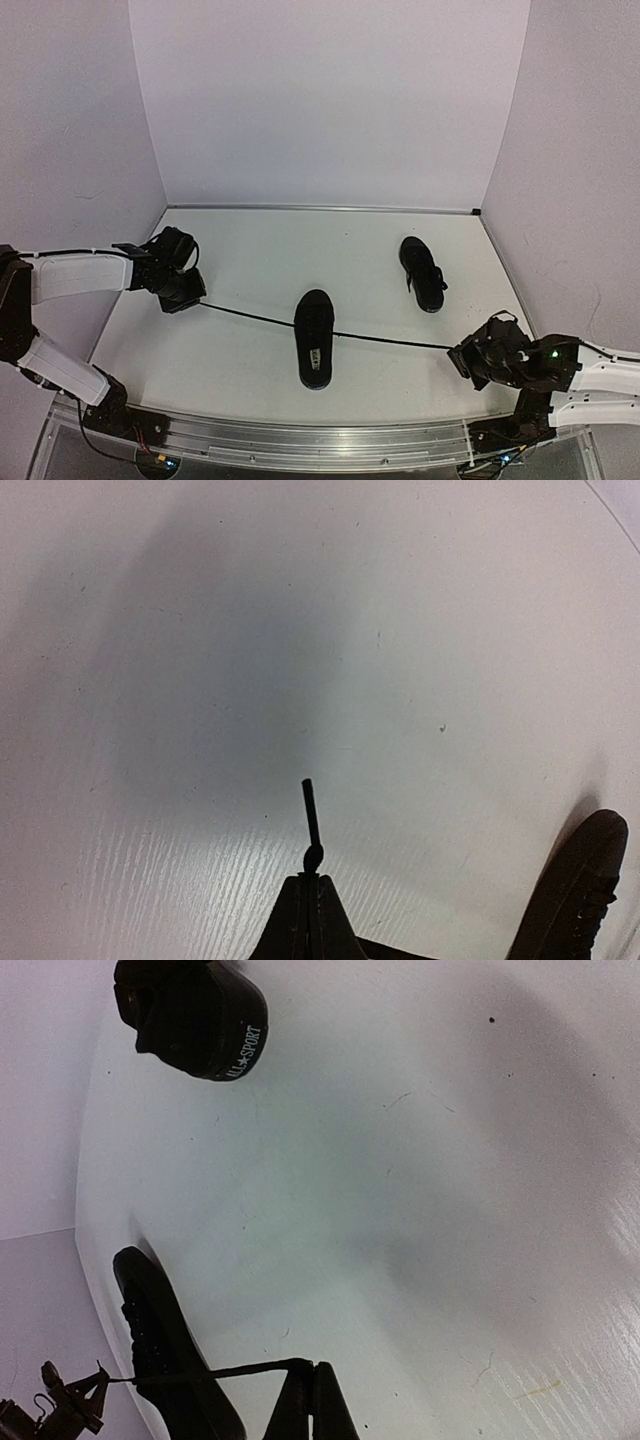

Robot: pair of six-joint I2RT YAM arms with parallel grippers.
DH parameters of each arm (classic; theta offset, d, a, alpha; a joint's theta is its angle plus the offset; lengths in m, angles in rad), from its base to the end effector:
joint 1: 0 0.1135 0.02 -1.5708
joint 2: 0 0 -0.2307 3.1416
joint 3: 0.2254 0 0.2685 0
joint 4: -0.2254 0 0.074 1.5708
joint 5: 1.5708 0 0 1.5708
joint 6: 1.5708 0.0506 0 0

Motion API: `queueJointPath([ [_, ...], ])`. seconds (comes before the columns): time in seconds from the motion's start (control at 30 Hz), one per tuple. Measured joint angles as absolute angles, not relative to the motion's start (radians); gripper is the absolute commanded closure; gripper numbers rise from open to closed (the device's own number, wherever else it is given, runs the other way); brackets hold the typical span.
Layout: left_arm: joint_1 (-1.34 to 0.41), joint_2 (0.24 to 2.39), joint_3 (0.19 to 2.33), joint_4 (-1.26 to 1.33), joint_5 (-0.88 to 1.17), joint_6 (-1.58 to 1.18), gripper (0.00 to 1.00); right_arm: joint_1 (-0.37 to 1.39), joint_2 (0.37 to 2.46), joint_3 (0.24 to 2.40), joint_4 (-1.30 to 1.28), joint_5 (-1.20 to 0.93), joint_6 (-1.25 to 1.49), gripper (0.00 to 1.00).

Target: Tie the shoes

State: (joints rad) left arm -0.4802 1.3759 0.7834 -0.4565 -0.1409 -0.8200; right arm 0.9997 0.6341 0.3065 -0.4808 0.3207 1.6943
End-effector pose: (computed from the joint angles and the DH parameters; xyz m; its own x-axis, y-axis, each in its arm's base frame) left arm 0.2585 -0.1266 0.1359 -0.8136 -0.3924 -0.4291 -0.2925 0.9139 -0.2814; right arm 0.1137 0.1475 0.1345 -0.6274 0.7658 -0.1411 0.4718 0.5180 0.7135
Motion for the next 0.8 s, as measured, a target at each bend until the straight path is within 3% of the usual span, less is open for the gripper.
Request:
queueJointPath([
  [0.4, -0.472, 1.396, 0.717, -0.408, -0.066, -0.826, 1.0, 0.995, 0.823, 0.302, -0.4, 0.32, 1.652, 0.98],
  [0.63, -0.471, 1.397, 0.718, -0.399, -0.023, -0.781, 0.91, 0.995, 0.916, 0.36, -0.359, 0.32, 1.554, 0.68],
  [0.8, -0.47, 1.416, 0.733, -0.399, 0.025, -0.748, 0.73, 0.995, 0.955, 0.408, -0.328, 0.313, 1.48, 0.52],
])
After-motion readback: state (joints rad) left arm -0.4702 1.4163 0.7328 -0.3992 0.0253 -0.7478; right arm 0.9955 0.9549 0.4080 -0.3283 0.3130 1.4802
